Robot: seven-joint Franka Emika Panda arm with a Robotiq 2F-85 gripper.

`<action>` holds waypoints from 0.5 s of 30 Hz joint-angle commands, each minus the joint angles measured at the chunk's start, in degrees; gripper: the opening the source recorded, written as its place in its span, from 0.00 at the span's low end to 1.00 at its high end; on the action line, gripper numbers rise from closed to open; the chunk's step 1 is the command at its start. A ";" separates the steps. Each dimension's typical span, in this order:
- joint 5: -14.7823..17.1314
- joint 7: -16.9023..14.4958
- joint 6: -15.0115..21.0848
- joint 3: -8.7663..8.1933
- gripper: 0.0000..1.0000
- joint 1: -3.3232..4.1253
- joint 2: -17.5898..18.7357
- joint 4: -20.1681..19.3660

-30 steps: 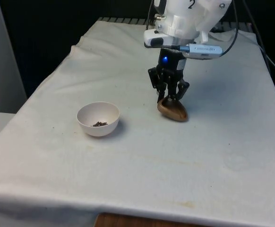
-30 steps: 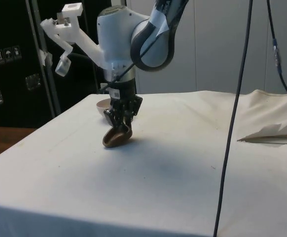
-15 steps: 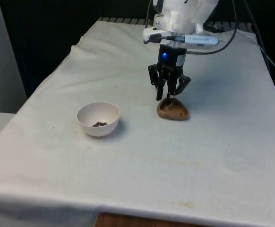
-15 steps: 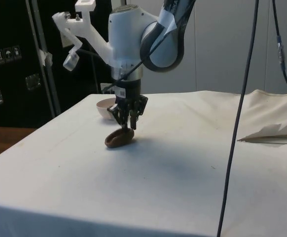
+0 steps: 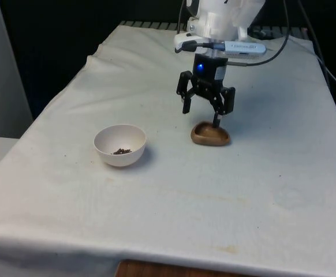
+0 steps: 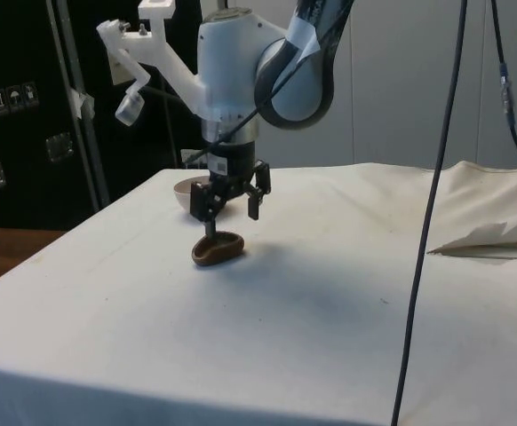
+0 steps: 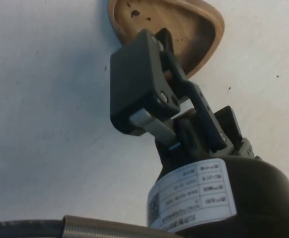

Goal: Pour the coffee beans from the cup into the bowl.

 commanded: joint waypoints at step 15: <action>0.23 -1.55 0.00 0.17 1.00 -0.17 -10.54 -8.19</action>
